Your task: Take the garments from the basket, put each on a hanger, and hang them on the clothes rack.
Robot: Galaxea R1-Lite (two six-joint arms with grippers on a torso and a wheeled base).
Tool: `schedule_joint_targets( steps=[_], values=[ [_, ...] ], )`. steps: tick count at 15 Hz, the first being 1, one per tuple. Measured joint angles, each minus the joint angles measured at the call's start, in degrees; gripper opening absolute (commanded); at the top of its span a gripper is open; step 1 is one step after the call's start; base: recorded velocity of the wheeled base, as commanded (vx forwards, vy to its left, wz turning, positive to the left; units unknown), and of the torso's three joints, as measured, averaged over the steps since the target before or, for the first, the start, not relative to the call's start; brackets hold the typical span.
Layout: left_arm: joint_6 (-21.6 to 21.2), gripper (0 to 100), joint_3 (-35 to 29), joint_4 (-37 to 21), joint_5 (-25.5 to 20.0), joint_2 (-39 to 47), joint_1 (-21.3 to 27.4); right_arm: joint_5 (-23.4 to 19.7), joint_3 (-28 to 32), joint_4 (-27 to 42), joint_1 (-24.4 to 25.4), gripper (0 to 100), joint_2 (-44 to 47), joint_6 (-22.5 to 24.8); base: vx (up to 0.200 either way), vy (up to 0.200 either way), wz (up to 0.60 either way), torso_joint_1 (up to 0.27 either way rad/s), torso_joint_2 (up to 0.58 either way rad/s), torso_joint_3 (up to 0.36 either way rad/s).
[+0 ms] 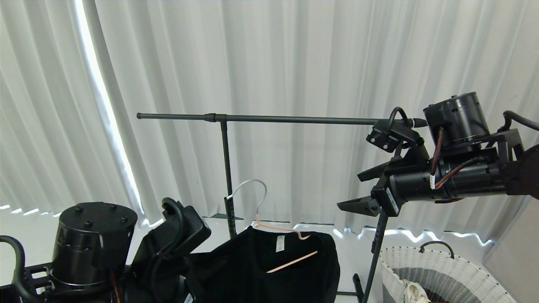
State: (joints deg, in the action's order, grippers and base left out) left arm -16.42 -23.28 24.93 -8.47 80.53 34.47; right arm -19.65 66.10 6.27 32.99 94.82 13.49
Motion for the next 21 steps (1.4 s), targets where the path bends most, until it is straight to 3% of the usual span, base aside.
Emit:
schedule_joint_targets(
  steps=[3, 5, 12, 14, 21],
  values=[
    [-1.1, 0, 0.39, 2.57, -6.0, -0.07, 2.04, -6.9, -3.69, 0.05, 0.66, 100, -1.35, 10.09, 0.0, 0.0, 0.0, 0.0, 0.0, 0.0],
    [-1.69, 0, 0.68, 2.9, -6.52, -0.11, 2.26, -10.42, -6.92, 0.07, 1.4, 100, -2.54, 14.51, 0.0, 0.0, 0.0, 0.0, 0.0, 0.0],
    [-2.29, 0, 0.85, 4.73, -6.63, -0.77, 5.92, -10.57, -8.11, -0.22, 11.56, 100, -0.48, 16.12, 0.0, 0.0, 0.0, 0.0, 0.0, 0.0],
    [-3.63, 0, 1.12, 4.73, -6.68, -1.49, 8.37, -10.26, -8.11, -0.2, 12.52, 100, 1.51, 19.29, 0.0, 0.0, 0.0, 0.0, 0.0, 0.0],
    [-3.72, 0, 0.79, 4.63, -6.63, -3.44, 9.96, -6.79, -8.06, -0.39, 13.7, 100, 5.18, 19.29, 0.0, 0.0, 0.0, 0.0, 0.0, 0.0]
  ],
)
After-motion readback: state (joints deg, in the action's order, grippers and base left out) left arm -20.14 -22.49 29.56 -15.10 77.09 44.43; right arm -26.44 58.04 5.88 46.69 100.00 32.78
